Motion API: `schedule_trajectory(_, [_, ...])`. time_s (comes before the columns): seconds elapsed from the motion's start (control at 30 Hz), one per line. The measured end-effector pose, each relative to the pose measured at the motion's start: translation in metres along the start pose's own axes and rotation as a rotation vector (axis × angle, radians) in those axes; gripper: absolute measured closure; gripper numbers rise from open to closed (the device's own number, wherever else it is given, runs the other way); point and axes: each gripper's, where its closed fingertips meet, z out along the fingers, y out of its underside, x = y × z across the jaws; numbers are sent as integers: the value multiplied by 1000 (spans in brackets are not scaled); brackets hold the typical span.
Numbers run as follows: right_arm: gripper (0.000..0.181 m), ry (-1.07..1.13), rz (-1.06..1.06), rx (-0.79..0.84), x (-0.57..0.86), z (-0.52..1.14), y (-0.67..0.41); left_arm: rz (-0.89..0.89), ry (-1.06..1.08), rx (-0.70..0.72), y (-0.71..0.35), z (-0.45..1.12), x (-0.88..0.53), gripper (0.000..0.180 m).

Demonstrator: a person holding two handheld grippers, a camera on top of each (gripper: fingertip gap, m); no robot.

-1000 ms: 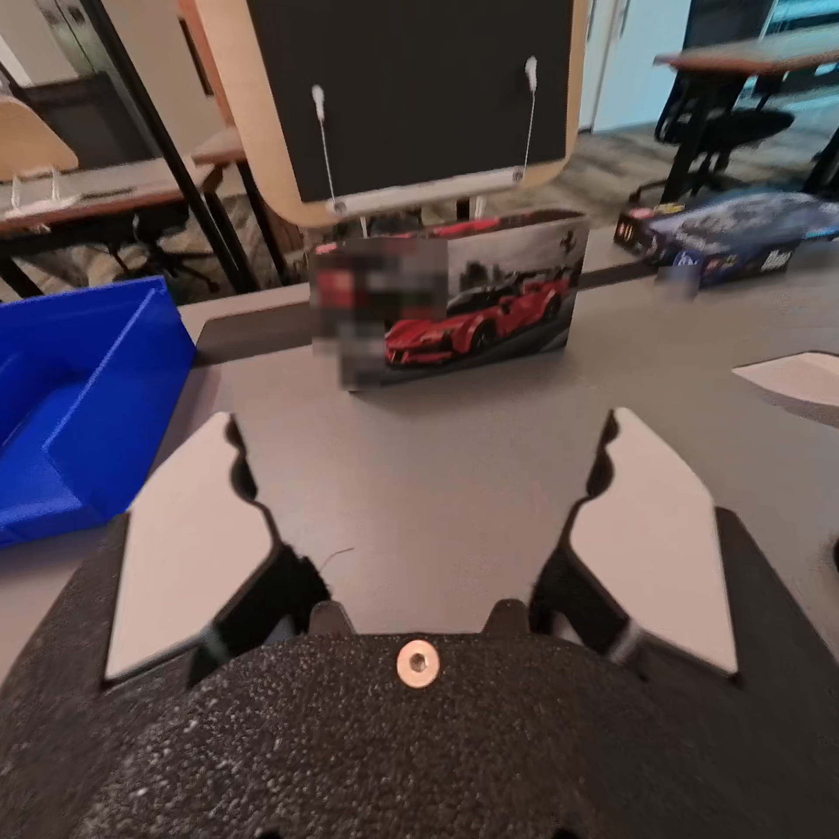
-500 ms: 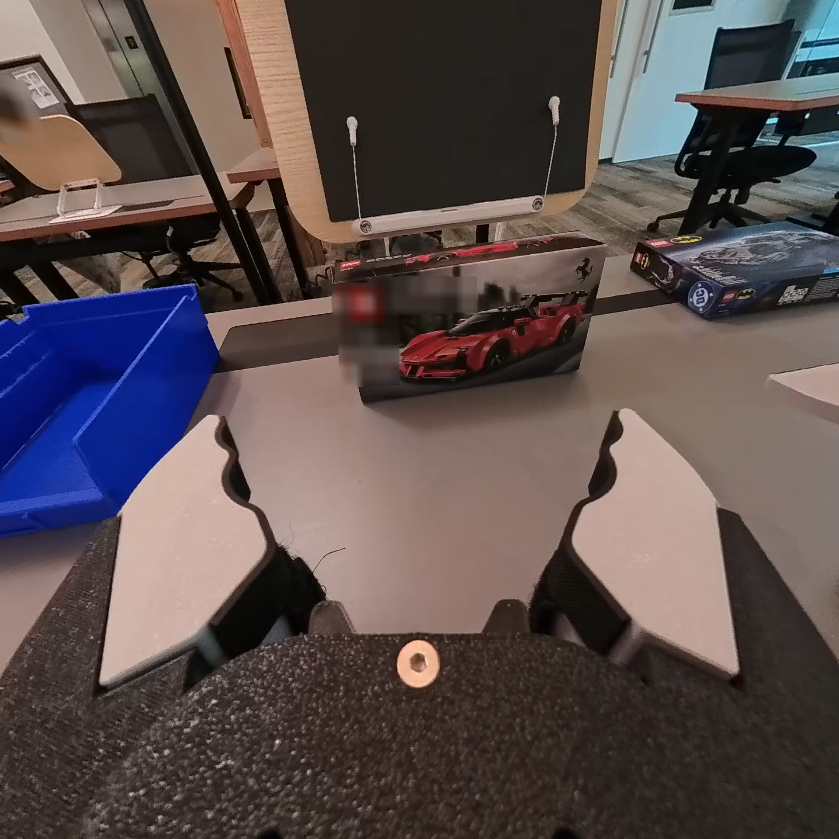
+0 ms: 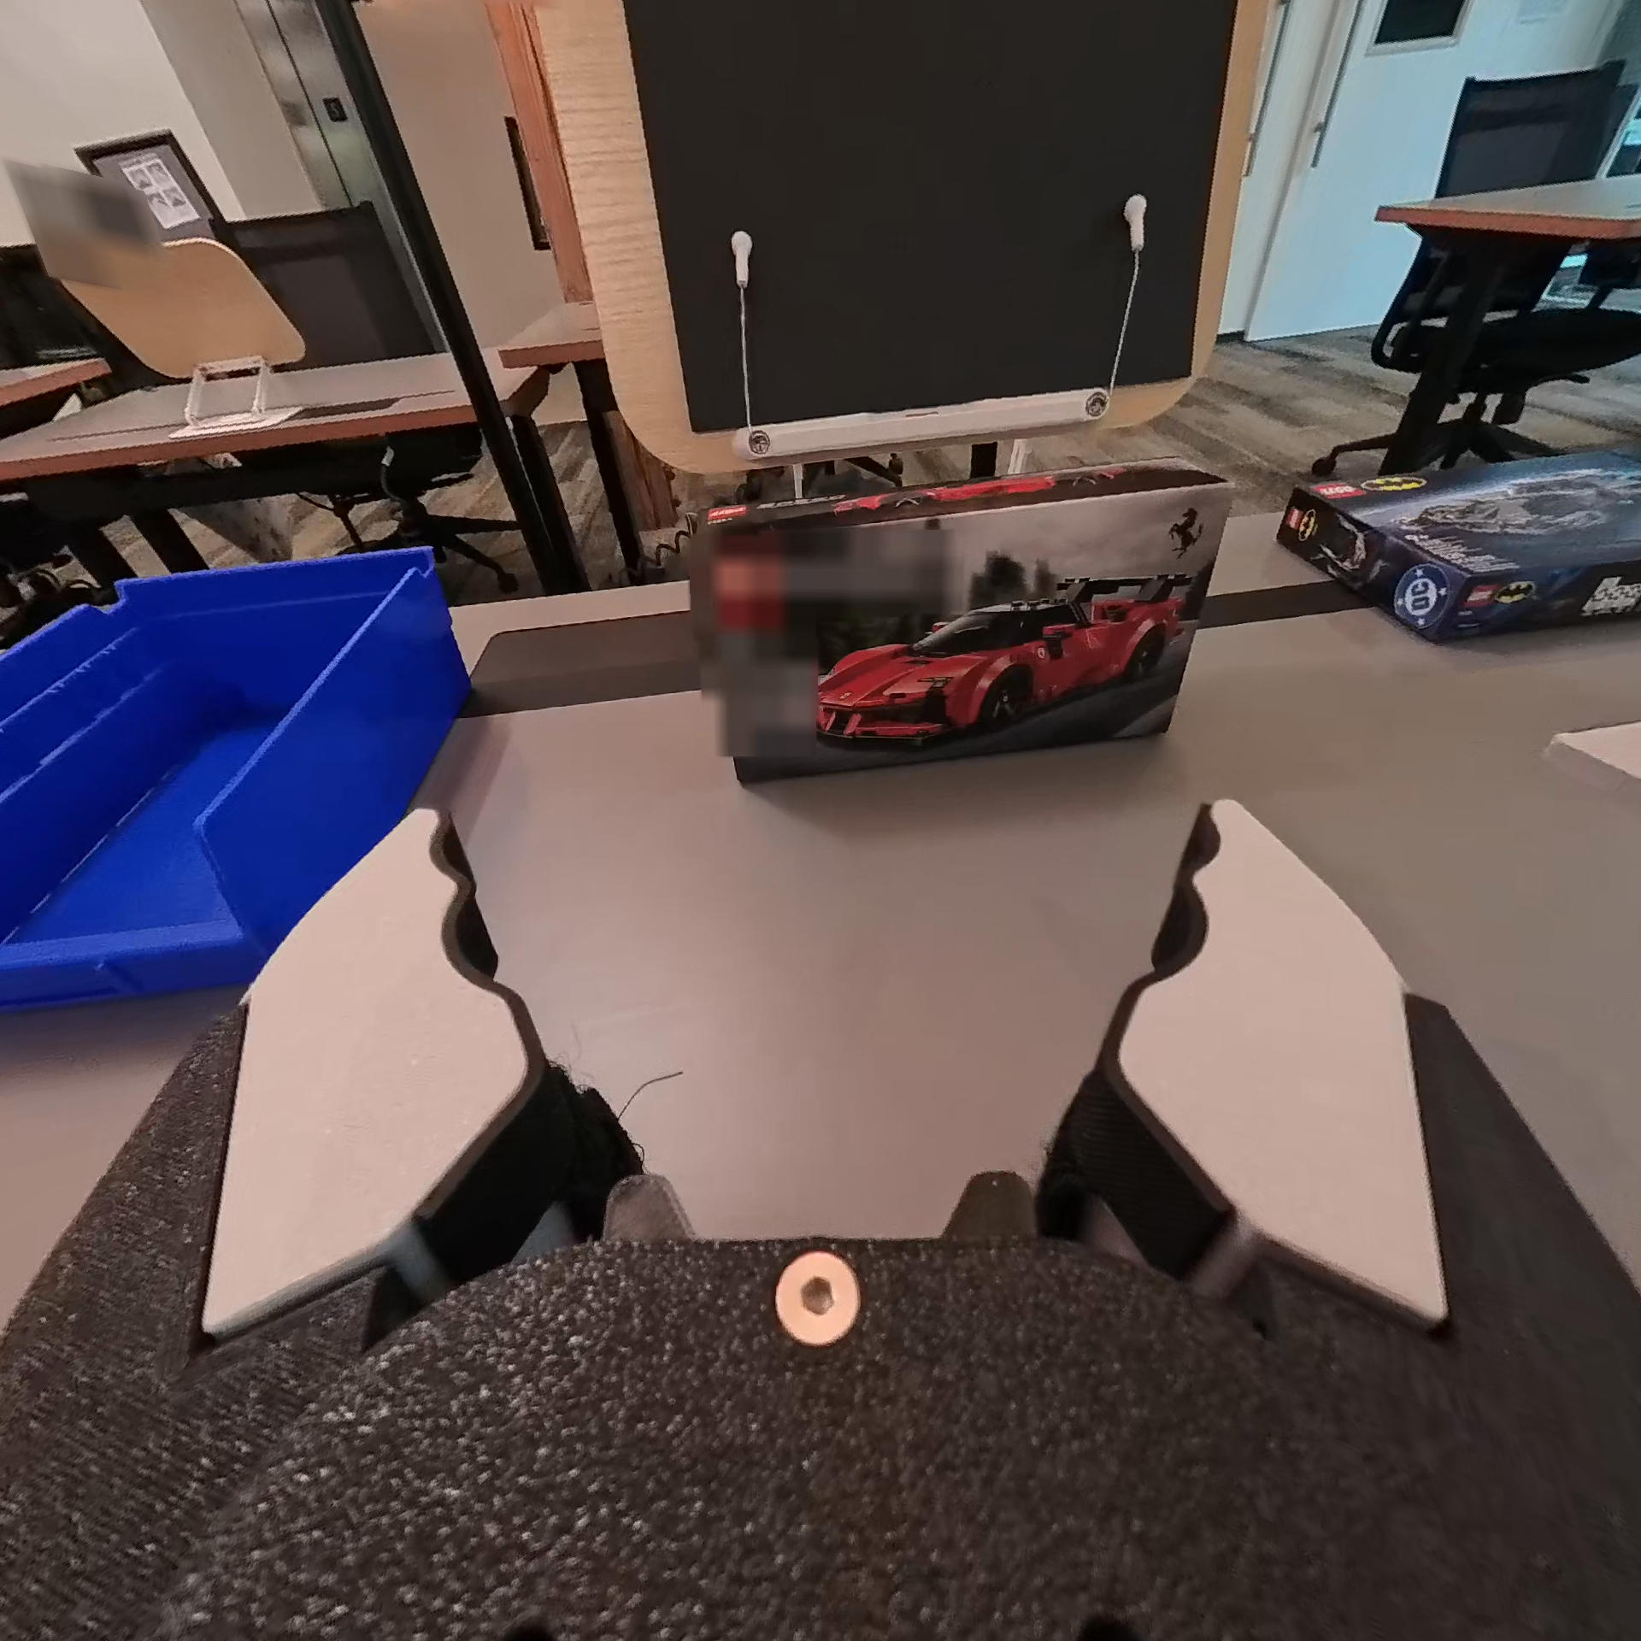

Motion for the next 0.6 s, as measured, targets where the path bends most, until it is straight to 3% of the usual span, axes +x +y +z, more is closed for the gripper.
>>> schedule_trajectory(0.17, [60,-45,-14,0,-7,-5,0,9,-13,2,1,-4,1,36])
schedule_trajectory(0.6, [65,-55,-54,0,-13,-15,4,16,-2,22,1,-14,5,43])
